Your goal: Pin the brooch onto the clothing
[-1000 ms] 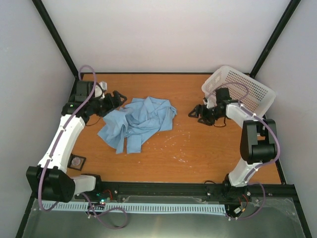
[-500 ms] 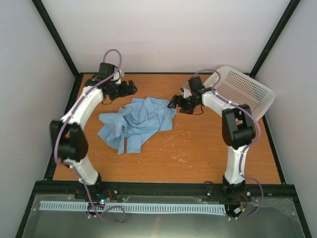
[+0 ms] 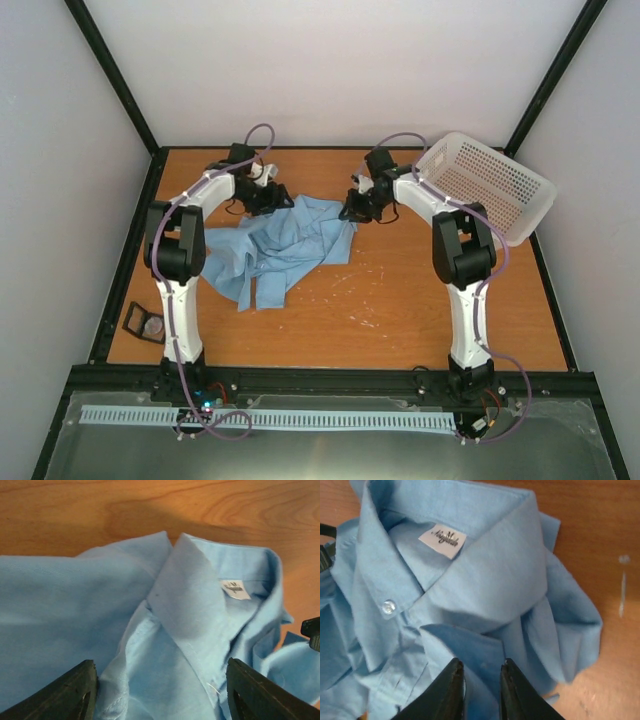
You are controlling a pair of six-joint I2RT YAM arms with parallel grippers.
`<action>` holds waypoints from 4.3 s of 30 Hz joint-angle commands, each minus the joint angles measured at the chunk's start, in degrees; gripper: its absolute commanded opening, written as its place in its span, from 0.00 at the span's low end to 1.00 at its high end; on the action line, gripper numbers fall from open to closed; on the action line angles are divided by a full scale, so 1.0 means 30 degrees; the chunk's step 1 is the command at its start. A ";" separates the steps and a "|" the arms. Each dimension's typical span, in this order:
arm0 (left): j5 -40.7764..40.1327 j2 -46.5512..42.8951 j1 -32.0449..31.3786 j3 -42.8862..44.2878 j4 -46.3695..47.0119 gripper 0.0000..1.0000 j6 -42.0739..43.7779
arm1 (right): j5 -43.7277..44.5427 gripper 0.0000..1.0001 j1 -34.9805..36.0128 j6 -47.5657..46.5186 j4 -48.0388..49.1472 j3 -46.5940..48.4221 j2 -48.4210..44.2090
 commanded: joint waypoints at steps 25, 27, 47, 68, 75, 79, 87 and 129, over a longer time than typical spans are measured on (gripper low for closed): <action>-0.4679 -0.9478 0.0168 -0.0467 0.0514 0.01 -0.1507 | 0.4260 0.03 -0.2379 -0.1942 -0.2996 -0.5171 -1.0108; -0.4533 -1.1098 0.0161 -0.0404 0.0927 0.01 -0.1631 | 0.5292 0.03 -0.2858 -0.2228 -0.3501 -0.5427 -1.1581; -0.2074 -1.8784 0.0239 -0.9743 0.1427 0.01 -0.3905 | 0.0970 0.84 -0.3097 -0.3419 -0.0379 -1.4126 -2.0478; -0.1842 -1.8184 0.0278 -0.7619 0.0702 0.01 -0.2783 | -0.0817 0.27 0.1814 -0.1964 0.8544 -1.4344 -0.9491; -0.4354 -1.8174 0.0296 -0.3594 -0.0031 0.01 -0.2902 | 0.6208 0.02 0.1651 -0.1922 0.3132 -0.7750 -1.1111; -0.5764 -1.8316 0.0315 0.0122 0.0303 0.01 -0.2309 | 0.9443 0.03 0.1607 -0.2875 0.3142 -0.3652 -1.4432; -0.3121 -1.9077 0.0315 0.6943 0.1988 0.01 -0.1937 | 0.5363 0.03 0.1694 -0.4956 0.1171 0.6266 -1.6041; -0.5105 -0.6794 0.3458 0.3865 0.0805 0.92 -0.1615 | 1.4448 0.83 -0.1268 -0.4326 -0.3058 0.9059 -0.3249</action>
